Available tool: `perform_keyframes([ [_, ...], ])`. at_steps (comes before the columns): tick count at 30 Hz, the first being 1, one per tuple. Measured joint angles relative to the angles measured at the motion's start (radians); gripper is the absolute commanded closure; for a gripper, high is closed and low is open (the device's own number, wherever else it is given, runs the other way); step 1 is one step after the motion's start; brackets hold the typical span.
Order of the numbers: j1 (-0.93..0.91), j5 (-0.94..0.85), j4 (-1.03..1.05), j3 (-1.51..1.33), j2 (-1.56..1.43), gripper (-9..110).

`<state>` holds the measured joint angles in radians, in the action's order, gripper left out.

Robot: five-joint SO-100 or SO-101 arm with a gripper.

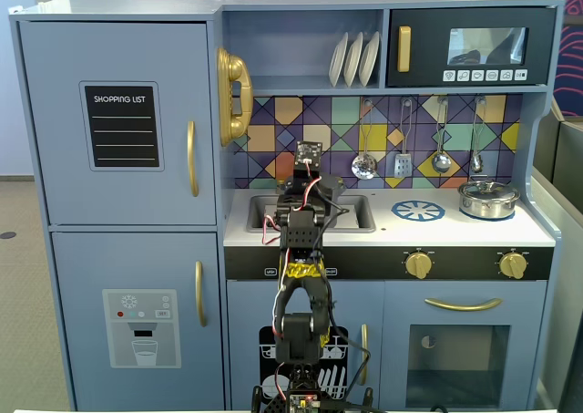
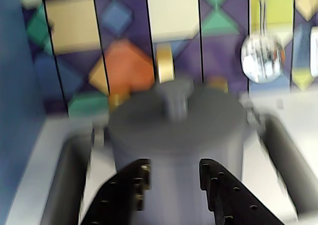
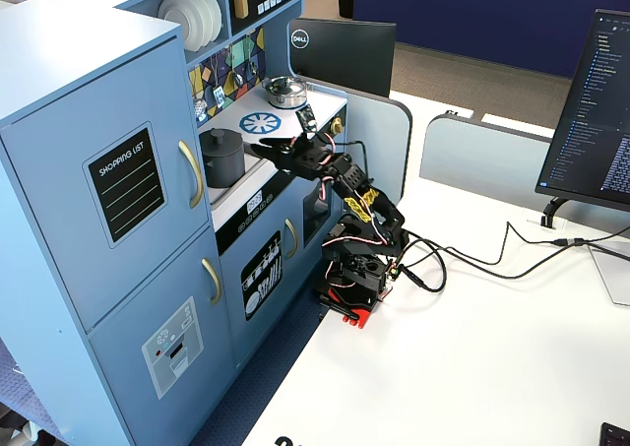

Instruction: Take off the lid from the gray recipient and place it on the counter

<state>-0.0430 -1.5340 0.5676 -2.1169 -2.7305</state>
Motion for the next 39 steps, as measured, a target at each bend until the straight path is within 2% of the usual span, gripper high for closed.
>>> perform_keyframes([
  [4, 0.0, 0.0, -0.072, 0.035, 0.092, 80],
  [29, -0.032, -0.064, -0.43, 0.141, 0.479, 81],
  [39, -0.031, -0.1, -0.46, 0.141, 0.58, 83],
])
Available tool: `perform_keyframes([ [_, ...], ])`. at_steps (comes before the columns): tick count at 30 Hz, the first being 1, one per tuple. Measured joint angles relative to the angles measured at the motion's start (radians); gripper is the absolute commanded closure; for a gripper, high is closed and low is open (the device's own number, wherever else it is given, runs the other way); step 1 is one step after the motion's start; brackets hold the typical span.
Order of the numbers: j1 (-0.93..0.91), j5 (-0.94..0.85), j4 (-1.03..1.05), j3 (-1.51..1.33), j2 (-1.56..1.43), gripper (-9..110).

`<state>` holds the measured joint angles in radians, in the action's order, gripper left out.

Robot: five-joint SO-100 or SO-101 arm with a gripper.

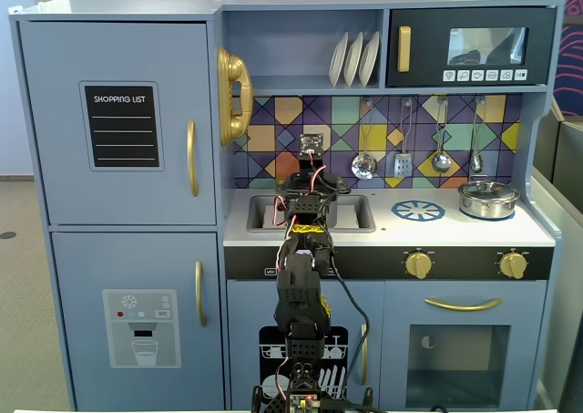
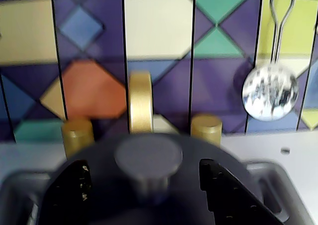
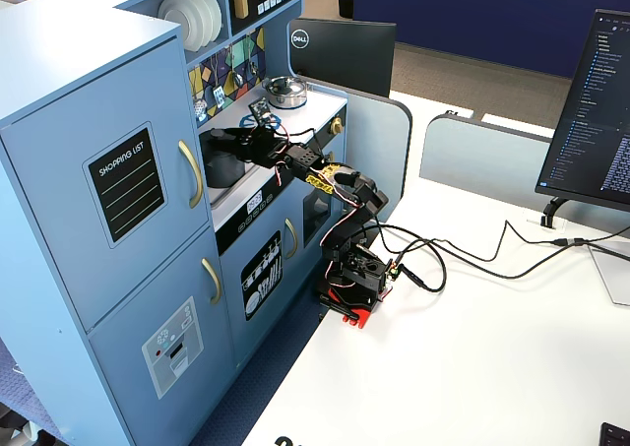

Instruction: Take off the lid from the gray recipient and place it on the counter

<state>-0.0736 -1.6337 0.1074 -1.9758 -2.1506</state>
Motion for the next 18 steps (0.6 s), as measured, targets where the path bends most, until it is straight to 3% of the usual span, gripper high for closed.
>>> perform_keyframes([
  [7, 0.005, -0.011, -0.002, 0.049, 0.069, 87],
  [12, 0.006, -0.021, -0.002, 0.08, 0.097, 102],
  [18, 0.008, -0.012, -0.002, 0.08, 0.097, 102],
])
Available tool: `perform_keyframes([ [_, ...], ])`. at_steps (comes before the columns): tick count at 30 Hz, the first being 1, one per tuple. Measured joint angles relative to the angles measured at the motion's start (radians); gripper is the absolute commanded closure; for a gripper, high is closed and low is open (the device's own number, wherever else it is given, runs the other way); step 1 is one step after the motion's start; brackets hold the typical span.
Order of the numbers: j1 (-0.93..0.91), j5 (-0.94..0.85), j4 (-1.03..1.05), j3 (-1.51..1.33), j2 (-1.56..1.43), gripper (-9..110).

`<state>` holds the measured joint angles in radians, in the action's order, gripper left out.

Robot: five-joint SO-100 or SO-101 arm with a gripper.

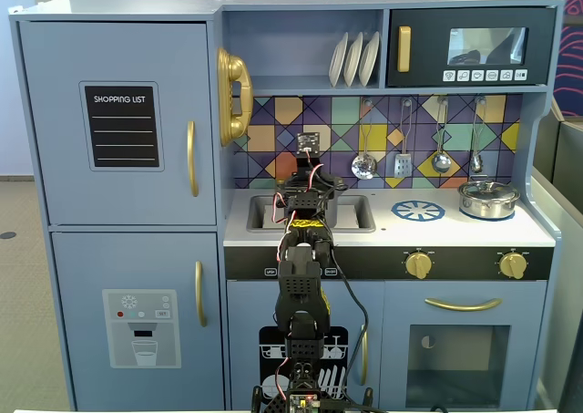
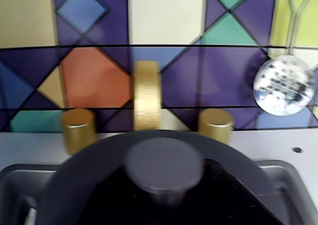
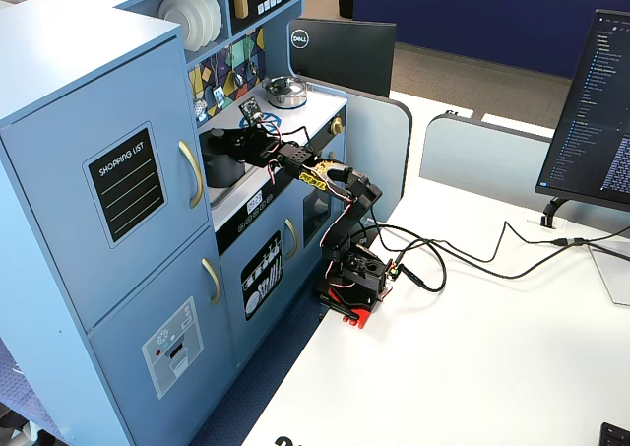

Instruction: Take off the lid from the gray recipient and place it on the counter

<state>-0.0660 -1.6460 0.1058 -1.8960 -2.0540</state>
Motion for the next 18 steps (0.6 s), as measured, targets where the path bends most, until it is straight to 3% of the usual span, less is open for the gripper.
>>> perform_keyframes([
  [12, -0.02, 0.018, 0.052, 0.061, -0.092, 102],
  [18, -0.158, 0.032, 0.1, 0.069, -0.155, 102],
])
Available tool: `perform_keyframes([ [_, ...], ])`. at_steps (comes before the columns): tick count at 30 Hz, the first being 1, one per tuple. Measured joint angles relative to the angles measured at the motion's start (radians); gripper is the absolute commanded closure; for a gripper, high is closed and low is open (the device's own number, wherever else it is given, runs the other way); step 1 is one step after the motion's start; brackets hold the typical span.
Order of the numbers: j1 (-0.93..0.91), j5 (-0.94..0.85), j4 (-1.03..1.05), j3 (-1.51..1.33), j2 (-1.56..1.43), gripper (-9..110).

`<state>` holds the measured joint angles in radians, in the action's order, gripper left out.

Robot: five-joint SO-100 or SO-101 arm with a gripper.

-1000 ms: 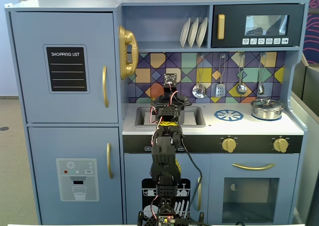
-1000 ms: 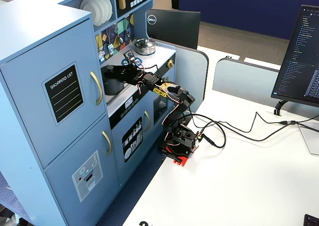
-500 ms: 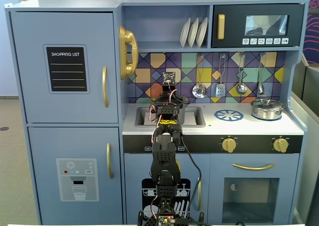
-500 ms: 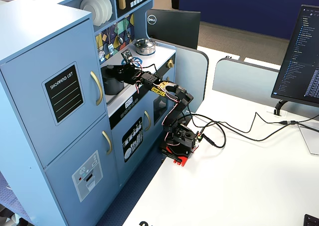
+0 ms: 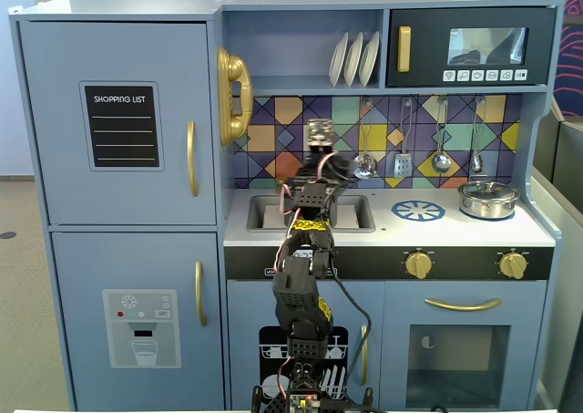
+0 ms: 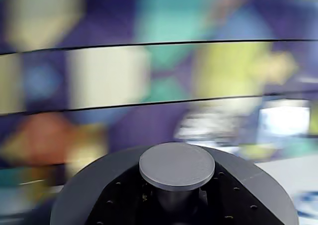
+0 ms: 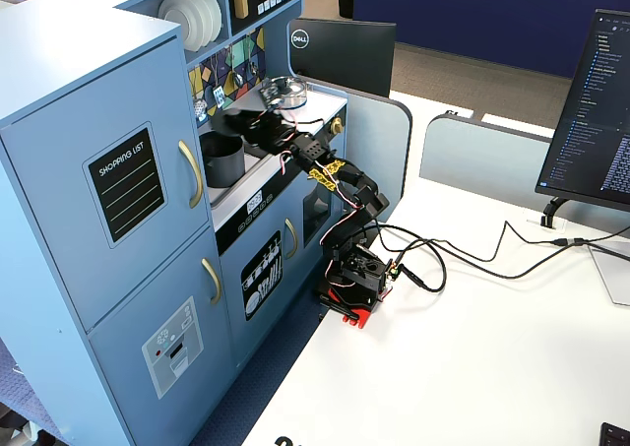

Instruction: Take off the lid from the gray recipient and place it on the counter

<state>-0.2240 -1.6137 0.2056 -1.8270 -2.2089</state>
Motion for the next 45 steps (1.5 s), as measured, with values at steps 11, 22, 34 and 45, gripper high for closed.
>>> perform_keyframes([
  [11, -0.291, 0.055, -0.071, -0.146, -0.006, 102],
  [22, -0.318, 0.018, -0.296, -0.218, 0.189, 102],
  [34, -0.328, -0.005, -0.428, -0.216, 0.4, 102],
  [45, -0.339, -0.006, -0.469, -0.21, 0.431, 76],
])
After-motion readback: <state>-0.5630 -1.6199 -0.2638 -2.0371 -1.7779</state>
